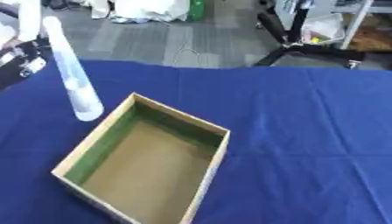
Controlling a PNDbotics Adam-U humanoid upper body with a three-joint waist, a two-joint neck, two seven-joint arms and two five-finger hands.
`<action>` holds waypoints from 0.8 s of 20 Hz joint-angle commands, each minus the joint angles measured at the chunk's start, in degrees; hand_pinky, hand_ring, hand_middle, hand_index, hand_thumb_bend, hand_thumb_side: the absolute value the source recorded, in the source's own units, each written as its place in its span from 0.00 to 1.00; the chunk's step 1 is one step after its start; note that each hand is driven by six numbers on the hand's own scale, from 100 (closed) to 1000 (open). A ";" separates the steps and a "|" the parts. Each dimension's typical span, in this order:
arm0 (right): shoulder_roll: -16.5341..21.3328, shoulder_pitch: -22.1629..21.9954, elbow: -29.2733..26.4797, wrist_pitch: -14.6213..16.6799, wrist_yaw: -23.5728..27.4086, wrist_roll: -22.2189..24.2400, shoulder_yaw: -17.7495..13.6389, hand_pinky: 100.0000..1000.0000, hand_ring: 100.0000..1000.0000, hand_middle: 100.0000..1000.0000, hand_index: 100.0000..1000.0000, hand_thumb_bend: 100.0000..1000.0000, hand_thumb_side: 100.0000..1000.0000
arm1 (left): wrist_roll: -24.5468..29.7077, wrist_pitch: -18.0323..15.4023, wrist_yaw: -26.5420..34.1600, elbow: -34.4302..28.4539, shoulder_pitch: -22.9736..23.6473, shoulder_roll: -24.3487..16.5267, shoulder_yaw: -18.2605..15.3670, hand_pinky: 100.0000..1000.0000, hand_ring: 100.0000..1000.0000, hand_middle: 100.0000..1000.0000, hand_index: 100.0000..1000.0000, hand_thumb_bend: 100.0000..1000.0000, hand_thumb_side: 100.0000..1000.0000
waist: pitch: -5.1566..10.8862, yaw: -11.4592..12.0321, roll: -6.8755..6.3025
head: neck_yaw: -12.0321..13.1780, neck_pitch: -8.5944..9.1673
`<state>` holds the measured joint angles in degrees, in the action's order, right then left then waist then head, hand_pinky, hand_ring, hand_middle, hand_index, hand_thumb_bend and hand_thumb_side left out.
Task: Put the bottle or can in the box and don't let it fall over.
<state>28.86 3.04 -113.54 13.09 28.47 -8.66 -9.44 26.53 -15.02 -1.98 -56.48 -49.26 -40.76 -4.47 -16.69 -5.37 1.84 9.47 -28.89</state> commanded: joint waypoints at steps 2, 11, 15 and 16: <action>0.68 0.51 -1.05 -0.14 -0.67 0.13 -0.07 0.95 1.00 1.00 1.00 0.00 0.47 | -1.53 -0.66 -2.09 0.84 -1.91 -1.12 -0.64 1.00 1.00 0.98 0.93 0.00 0.60 | 0.53 -0.11 -0.01 | 0.43 1.11; 0.26 0.82 -1.05 0.10 -1.22 0.58 0.33 0.95 1.00 1.00 1.00 0.00 0.46 | -4.86 -0.98 -4.87 2.72 -4.05 0.29 -0.87 1.00 1.00 0.91 0.90 0.00 0.57 | -0.15 -0.13 0.54 | 0.91 1.99; 0.09 0.88 -1.05 0.06 -1.37 0.71 0.46 0.95 1.00 1.00 1.00 0.00 0.46 | -5.94 -0.86 -6.18 3.15 -4.85 0.68 -0.81 1.00 0.99 0.92 0.90 0.00 0.58 | -0.24 -0.16 0.67 | 0.03 1.77; 0.07 0.86 -1.05 0.05 -1.38 0.72 0.47 0.95 1.00 1.00 1.00 0.00 0.46 | -6.47 -0.70 -6.77 3.19 -4.96 0.65 -0.86 1.00 1.00 0.94 0.91 0.00 0.57 | -0.22 -0.16 0.69 | -0.51 1.61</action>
<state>27.93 3.52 -113.54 13.07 27.44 -8.09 -8.73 20.67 -15.75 -8.09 -52.80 -52.93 -38.77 -4.84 -17.73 -5.47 2.64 9.41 -27.78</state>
